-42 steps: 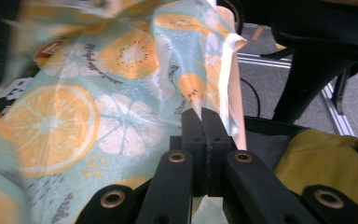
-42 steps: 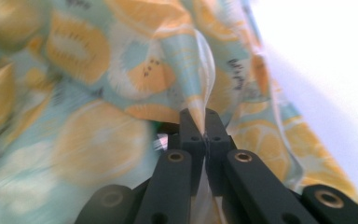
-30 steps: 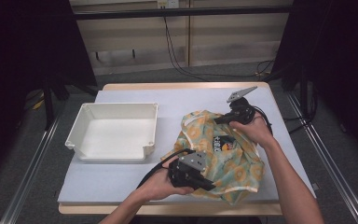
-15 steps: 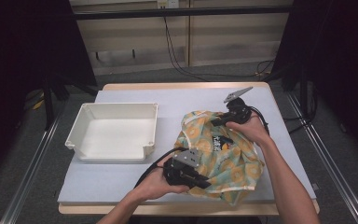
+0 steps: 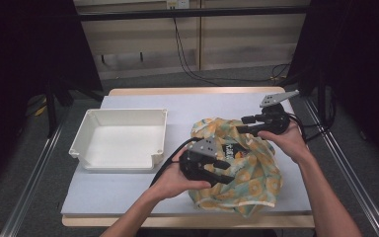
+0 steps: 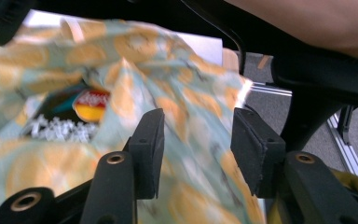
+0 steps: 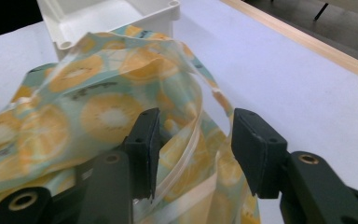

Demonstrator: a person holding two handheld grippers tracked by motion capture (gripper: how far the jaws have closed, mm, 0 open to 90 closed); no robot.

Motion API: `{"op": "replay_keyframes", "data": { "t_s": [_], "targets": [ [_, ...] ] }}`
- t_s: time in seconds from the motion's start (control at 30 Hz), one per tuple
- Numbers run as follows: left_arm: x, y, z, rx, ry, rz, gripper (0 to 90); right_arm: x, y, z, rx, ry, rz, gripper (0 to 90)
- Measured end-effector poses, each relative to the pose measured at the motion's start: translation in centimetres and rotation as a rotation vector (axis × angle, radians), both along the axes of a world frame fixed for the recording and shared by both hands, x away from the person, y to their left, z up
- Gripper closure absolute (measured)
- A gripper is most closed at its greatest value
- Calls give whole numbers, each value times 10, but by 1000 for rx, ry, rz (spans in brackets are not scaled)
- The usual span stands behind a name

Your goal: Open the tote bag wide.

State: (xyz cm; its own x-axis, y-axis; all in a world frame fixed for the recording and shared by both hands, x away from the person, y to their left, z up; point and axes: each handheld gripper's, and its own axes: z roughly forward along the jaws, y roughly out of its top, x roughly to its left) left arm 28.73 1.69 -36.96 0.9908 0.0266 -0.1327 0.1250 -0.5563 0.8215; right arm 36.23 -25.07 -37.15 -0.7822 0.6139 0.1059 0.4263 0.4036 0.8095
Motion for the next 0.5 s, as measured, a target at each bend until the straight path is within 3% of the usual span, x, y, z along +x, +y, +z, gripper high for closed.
{"op": "replay_keyframes", "data": {
  "t_s": [0.1, 0.2, 0.23, 0.27, 0.37, 0.5],
  "targets": [
    [7, -14, 4, 7, -10, 9, 491, -14, -4, 6, 9, -12, 18, 522],
    [17, -32, -5, 59, -23, 38, 453, -29, -10, 4, -13, -1, 17, 452],
    [17, -32, -5, 59, -23, 38, 435, -31, -12, 1, -20, 1, 12, 416],
    [21, -38, -14, 86, -4, 36, 426, -34, -13, -2, -18, 5, 7, 399],
    [24, -42, -22, 98, -6, 32, 422, -37, -16, -10, -29, 20, 2, 389],
    [23, -47, -35, 128, -15, 50, 485, -37, -13, -31, -70, 64, 12, 339]
  ]
}}
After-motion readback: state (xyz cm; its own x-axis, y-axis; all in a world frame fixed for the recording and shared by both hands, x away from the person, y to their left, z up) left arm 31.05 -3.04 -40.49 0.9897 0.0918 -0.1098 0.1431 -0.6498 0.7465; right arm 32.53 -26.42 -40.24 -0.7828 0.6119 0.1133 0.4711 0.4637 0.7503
